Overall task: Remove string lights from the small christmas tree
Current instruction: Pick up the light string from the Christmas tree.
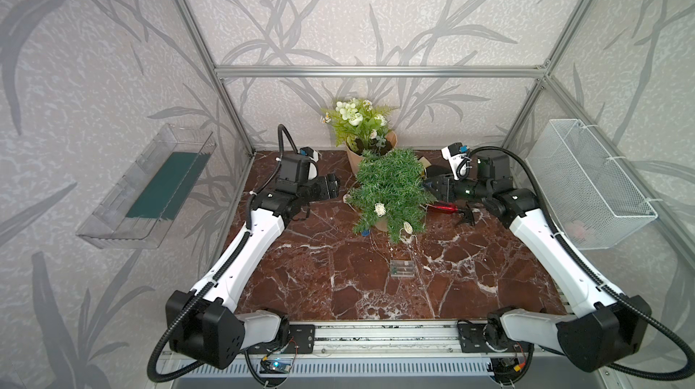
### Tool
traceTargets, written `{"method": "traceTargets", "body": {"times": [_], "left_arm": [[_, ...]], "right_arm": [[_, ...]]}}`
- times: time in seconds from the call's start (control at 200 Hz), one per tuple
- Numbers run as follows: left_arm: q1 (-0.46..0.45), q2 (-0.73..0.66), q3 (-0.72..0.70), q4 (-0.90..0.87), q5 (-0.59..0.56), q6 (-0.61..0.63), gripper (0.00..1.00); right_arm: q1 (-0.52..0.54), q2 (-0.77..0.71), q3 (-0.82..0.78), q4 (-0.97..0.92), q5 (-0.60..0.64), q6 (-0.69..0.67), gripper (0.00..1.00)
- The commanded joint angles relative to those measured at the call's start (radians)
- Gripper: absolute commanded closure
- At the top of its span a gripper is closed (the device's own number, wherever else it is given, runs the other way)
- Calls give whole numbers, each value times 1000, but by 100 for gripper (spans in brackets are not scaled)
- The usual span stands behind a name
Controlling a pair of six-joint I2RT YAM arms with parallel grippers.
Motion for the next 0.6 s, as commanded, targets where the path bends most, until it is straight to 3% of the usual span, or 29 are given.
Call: {"method": "traceTargets", "body": {"times": [0.0, 0.16, 0.265, 0.345, 0.47, 0.595], "left_arm": [[-5, -7, -19, 6, -10, -10, 20], [-6, -6, -27, 10, -13, -11, 21], [-6, -6, -28, 15, -16, -13, 23], [-7, -5, -27, 15, -13, -14, 24], [-7, -6, -30, 15, -14, -14, 24], [-7, -12, -32, 10, -17, -12, 28]], "right_arm": [[9, 10, -5, 18, 23, 1, 60], [14, 13, -3, 29, 16, 6, 63], [19, 17, -2, 41, 0, 9, 46], [23, 20, -3, 48, 3, 13, 41], [27, 29, -4, 54, 2, 20, 45], [32, 34, 1, 51, 8, 21, 55]]}}
